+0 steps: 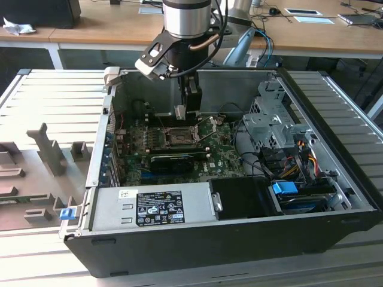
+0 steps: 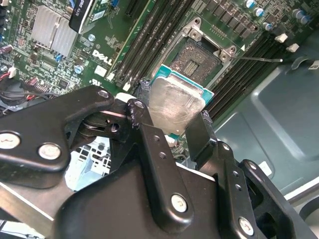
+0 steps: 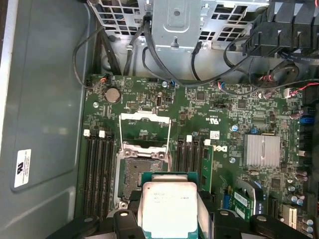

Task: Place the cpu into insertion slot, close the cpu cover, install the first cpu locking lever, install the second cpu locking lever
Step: 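Place the cpu into insertion slot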

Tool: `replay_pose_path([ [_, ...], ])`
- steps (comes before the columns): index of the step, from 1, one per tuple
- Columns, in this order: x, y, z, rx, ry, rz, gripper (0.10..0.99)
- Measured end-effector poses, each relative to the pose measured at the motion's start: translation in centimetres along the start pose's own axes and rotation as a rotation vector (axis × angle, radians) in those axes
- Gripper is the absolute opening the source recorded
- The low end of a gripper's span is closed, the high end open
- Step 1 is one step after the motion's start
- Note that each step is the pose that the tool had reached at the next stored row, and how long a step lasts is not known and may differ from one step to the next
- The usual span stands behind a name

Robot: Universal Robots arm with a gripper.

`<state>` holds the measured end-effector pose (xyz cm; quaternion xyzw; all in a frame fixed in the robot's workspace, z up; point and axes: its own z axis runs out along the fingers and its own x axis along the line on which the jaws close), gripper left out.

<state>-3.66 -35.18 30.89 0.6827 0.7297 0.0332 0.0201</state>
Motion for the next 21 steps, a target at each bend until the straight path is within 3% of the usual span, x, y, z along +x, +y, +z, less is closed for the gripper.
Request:
replay_pose_path([
  [7,-0.01,-0.03,0.36,0.0,0.0,0.0,0.529],
  [16,-0.03,-0.22,2.04,-0.001,-0.0003,0.002,0.529],
  [21,-0.04,-0.3,3.02,-0.002,-0.0079,0.09,0.529],
])
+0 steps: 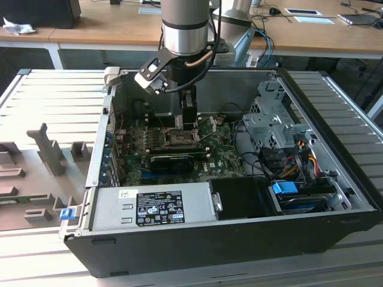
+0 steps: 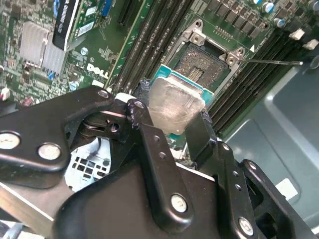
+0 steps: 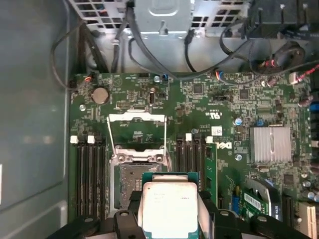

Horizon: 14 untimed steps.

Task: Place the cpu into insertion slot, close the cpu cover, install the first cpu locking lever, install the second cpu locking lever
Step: 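Place the cpu into insertion slot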

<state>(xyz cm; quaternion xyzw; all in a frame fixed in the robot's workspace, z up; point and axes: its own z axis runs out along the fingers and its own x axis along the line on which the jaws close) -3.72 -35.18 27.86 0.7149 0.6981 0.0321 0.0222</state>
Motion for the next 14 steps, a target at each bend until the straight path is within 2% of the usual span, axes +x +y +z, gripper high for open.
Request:
replay_pose_path([
  [6,0.01,-0.1,1.23,0.0,-0.0021,0.004,0.529],
  [8,0.28,-0.15,1.74,0.0,-0.0018,0.002,0.529],
  [12,0.55,-0.23,2.58,0.0,0.0017,-0.043,0.529],
  [14,0.65,-0.26,2.75,0.0,0.0024,-0.056,0.529],
])
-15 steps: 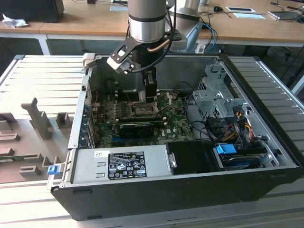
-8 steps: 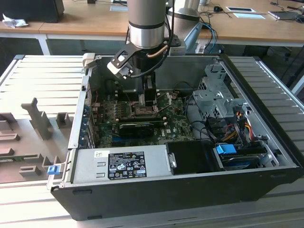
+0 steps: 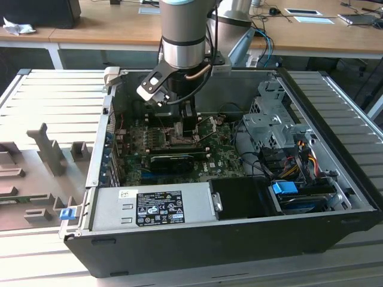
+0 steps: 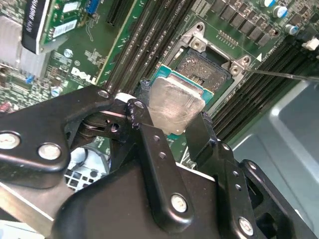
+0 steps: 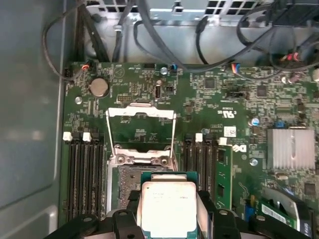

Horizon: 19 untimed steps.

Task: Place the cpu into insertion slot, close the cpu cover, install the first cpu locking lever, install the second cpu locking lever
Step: 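Place the cpu into insertion slot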

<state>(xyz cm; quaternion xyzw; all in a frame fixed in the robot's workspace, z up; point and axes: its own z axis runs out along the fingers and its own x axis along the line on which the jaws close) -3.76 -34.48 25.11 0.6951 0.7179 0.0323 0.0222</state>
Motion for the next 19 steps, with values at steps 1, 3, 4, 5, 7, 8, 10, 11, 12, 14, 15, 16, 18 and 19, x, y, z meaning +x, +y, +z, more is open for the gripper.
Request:
replay_pose_path([
  [1,0.05,0.0,0.05,0.0,0.0003,-0.001,0.529],
  [3,0.42,0.0,0.25,0.0,0.0004,-0.003,0.529],
  [4,0.51,-0.03,0.32,0.0,0.0004,-0.003,0.529],
  [5,0.59,-0.11,0.45,0.0,0.0006,-0.003,0.529],
  [7,0.74,-0.33,0.75,-0.001,0.0004,-0.003,0.529],
  [8,0.83,-0.4,0.85,-0.001,0.0003,-0.003,0.529],
  [10,0.98,-0.5,1.0,-0.001,0.0003,-0.003,0.529],
  [11,1.07,-0.54,1.08,-0.001,0.0004,-0.003,0.529],
  [12,1.19,-0.59,1.16,-0.001,0.0003,-0.003,0.529],
  [14,1.38,-0.7,1.29,-0.001,0.0004,-0.003,0.529],
  [15,1.47,-0.75,1.38,-0.001,0.0004,-0.003,0.529],
  [16,1.58,-0.81,1.51,-0.001,0.0004,-0.003,0.529],
  [18,1.79,-0.97,1.82,-0.001,0.0005,-0.003,0.529],
  [19,1.91,-1.01,1.99,-0.001,0.0003,-0.003,0.529],
])
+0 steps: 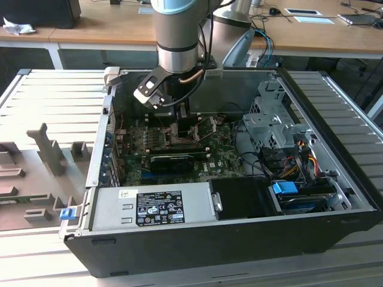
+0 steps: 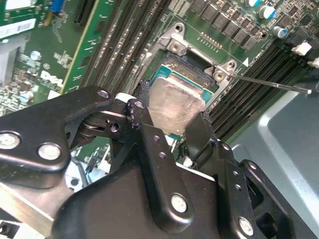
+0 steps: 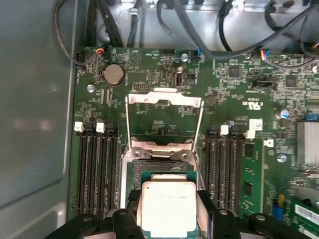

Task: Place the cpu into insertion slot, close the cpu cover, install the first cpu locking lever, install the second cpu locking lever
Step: 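Place the cpu into insertion slot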

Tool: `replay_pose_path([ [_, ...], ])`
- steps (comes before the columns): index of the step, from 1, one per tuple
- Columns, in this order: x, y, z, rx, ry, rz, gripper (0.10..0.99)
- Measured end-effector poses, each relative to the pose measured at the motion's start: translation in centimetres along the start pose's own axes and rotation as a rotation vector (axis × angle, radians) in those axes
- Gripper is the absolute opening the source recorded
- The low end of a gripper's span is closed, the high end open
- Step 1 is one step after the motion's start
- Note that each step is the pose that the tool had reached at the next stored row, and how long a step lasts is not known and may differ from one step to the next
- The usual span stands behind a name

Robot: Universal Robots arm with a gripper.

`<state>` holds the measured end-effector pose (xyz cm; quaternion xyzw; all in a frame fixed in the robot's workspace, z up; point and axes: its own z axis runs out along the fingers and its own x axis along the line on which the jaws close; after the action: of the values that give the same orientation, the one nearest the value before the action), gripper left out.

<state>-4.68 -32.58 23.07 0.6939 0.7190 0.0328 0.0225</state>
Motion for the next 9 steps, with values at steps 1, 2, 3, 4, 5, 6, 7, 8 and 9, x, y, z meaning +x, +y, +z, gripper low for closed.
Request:
replay_pose_path([
  [1,0.13,-0.02,0.13,0.0,-0.0001,0.0,0.529],
  [2,0.27,-0.04,0.26,0.0,-0.0001,0.0,0.529],
  [3,0.39,-0.07,0.42,0.0,0.0001,0.0,0.529],
  [4,0.48,-0.11,0.69,0.0,-0.0001,0.002,0.529],
  [5,0.53,-0.15,1.04,0.0,-0.001,0.015,0.529],
  [6,0.54,-0.17,1.29,0.0,-0.0022,0.029,0.529],
  [7,0.54,-0.19,1.44,0.0,-0.0027,0.035,0.529],
  [8,0.56,-0.2,1.57,0.0,-0.0027,0.036,0.529],
  [9,0.59,-0.21,1.75,-0.001,-0.0028,0.036,0.529],
])
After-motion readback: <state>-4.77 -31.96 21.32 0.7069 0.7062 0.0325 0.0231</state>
